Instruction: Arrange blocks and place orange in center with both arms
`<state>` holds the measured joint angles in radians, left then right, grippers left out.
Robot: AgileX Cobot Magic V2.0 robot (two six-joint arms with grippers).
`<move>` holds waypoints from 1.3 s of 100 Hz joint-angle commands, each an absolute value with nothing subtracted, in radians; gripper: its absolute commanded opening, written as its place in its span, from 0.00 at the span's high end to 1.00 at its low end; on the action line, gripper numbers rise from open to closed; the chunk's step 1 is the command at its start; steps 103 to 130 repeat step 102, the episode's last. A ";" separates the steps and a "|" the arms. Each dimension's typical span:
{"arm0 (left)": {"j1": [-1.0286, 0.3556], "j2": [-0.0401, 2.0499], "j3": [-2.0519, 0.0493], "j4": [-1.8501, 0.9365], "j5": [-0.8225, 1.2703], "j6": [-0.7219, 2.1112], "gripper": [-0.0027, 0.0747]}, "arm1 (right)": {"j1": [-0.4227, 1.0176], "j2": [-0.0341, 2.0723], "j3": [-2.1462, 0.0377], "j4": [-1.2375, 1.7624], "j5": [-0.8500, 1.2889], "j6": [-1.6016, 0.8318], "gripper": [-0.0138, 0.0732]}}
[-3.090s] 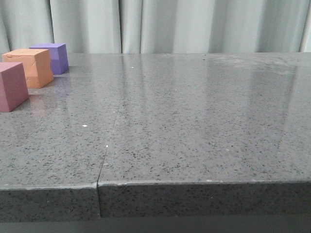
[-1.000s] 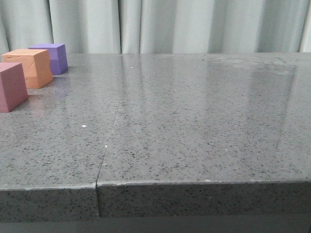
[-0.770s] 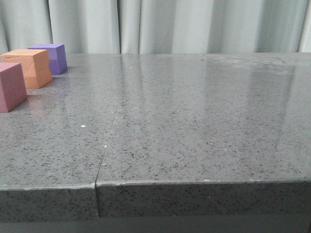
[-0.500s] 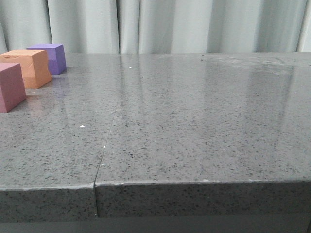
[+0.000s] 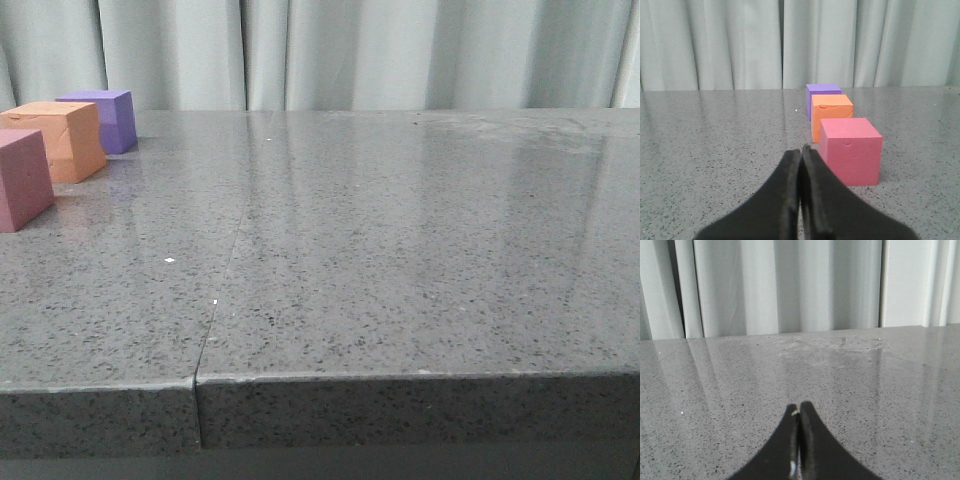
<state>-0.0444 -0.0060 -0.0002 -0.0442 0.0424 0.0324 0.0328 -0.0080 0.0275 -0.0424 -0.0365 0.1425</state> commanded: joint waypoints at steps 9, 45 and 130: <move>-0.043 -0.035 0.042 -0.053 -0.043 0.034 0.99 | 0.024 -0.033 0.011 -0.055 -0.088 0.126 0.92; -0.043 -0.035 0.042 -0.053 -0.041 0.034 0.99 | 0.024 -0.034 0.011 -0.060 -0.069 0.126 0.92; -0.043 -0.035 0.042 -0.053 -0.041 0.034 0.99 | 0.024 -0.035 0.011 -0.060 -0.069 0.126 0.92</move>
